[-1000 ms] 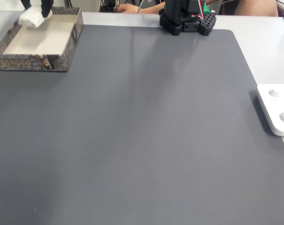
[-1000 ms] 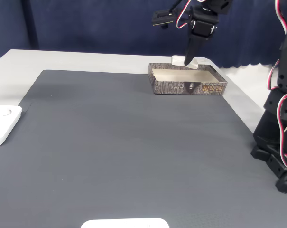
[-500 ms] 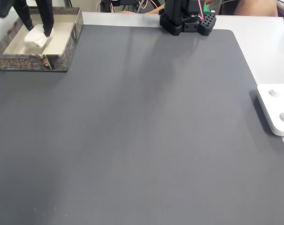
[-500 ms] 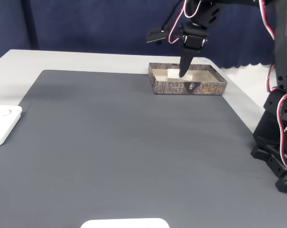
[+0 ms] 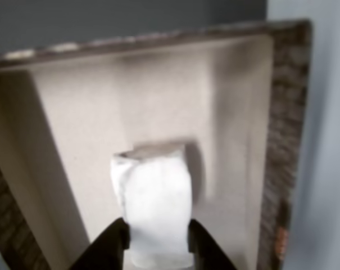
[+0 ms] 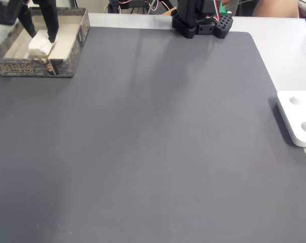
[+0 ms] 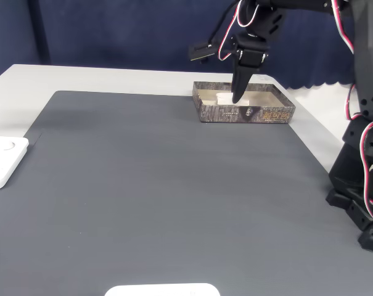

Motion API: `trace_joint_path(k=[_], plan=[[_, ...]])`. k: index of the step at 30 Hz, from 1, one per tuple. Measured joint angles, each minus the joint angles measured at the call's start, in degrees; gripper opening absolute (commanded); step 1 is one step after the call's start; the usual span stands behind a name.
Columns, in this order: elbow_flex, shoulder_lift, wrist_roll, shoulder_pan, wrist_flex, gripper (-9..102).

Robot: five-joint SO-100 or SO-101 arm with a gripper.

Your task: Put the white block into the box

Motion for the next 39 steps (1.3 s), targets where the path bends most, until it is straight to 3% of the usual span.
trace_joint_path(k=[15, 26, 36, 39], plan=[[-0.18, -0.44, 0.00, 0.00, 1.58, 15], [-0.79, -1.41, 2.81, 0.18, -2.37, 29], [-1.05, -1.32, 3.43, 0.18, -3.43, 31], [-1.05, 0.70, 3.43, -0.26, -2.72, 26]])
